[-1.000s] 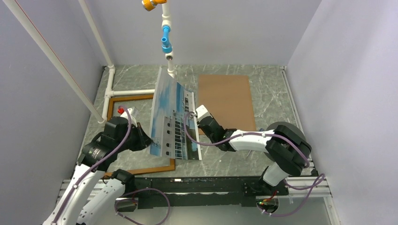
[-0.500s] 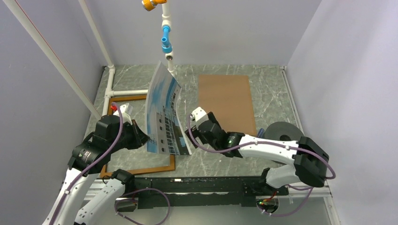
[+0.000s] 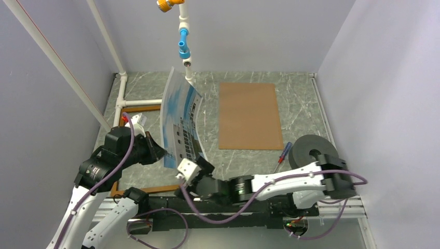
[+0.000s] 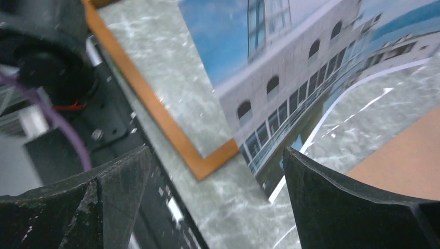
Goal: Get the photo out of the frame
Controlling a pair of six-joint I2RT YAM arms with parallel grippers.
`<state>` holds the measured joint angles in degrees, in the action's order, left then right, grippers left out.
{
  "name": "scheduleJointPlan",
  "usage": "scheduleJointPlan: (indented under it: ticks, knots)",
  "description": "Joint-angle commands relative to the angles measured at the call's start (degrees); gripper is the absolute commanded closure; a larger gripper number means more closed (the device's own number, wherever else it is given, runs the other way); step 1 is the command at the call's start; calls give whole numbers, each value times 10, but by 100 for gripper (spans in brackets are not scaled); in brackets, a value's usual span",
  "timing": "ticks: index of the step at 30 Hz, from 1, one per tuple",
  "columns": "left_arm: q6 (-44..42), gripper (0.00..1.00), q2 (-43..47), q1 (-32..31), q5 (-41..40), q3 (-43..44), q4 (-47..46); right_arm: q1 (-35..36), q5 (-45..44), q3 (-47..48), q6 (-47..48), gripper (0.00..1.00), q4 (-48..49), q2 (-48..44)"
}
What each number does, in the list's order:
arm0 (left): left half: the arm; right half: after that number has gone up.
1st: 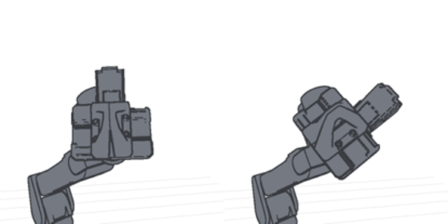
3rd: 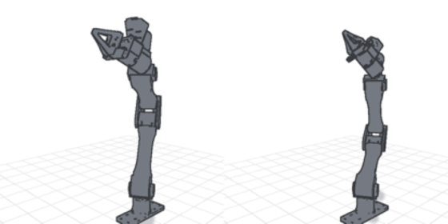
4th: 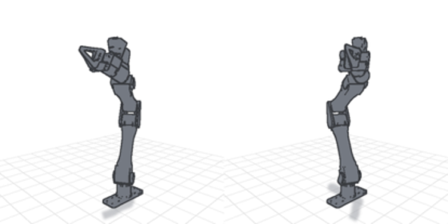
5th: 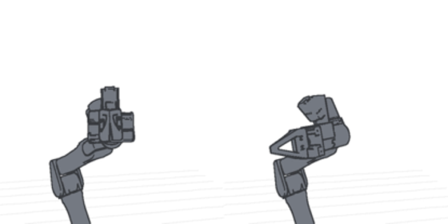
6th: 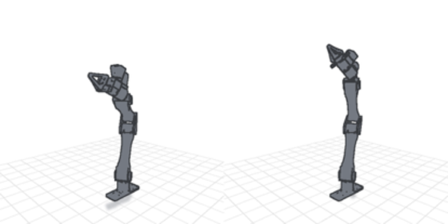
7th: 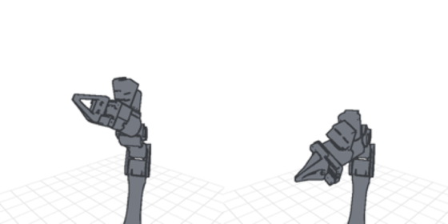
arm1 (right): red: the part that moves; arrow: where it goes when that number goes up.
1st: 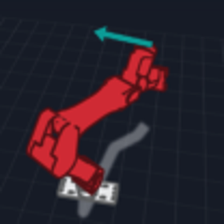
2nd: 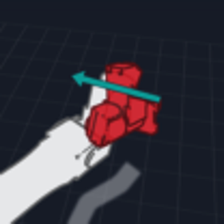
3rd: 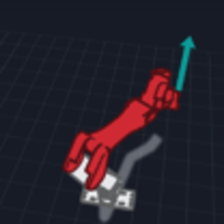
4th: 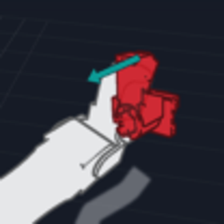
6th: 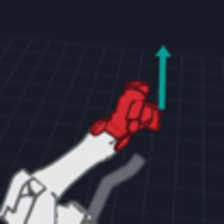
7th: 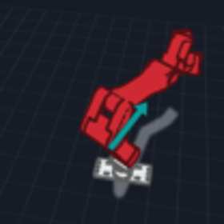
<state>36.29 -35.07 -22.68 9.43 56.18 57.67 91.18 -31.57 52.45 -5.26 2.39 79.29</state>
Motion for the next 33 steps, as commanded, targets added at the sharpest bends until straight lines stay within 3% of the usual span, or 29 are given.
scheduleJointPlan:
  ticks: [1, 11, 16, 19, 20, 21, 24, 26, 31, 33]
  knots:
    - [17, 100, 6, 4, 18, 14, -23, 21, -214, 97, 45, 2, 34, 115]
    - [28, 100, 16, 4, 22, 13, -21, 25, -332, 137, 227, 34, 187, 215]
    - [31, 100, 17, 4, 29, 13, -28, 25, -328, 139, 257, 61, 198, 218]
    - [28, 100, 19, 4, 30, 24, -28, 25, -305, 149, 233, 82, 141, 192]
    - [26, 94, 21, 4, 31, 30, -29, 25, -298, 153, 218, 94, 120, 178]
    - [24, 86, 22, 4, 32, 36, -31, 25, -290, 155, 206, 99, 99, 164]
    - [21, 51, 30, 4, 33, 57, -43, 25, -245, 158, 179, 100, 34, 113]
    - [18, 36, 41, 4, 27, 73, -54, 24, -221, 164, 157, 100, -14, 82]
    - [1, 14, 83, 4, -41, 128, -76, 11, -135, 176, 139, 100, -144, -8]
    - [-9, 10, 97, 4, -89, 149, -73, -2, -133, 183, 134, 100, -190, -39]
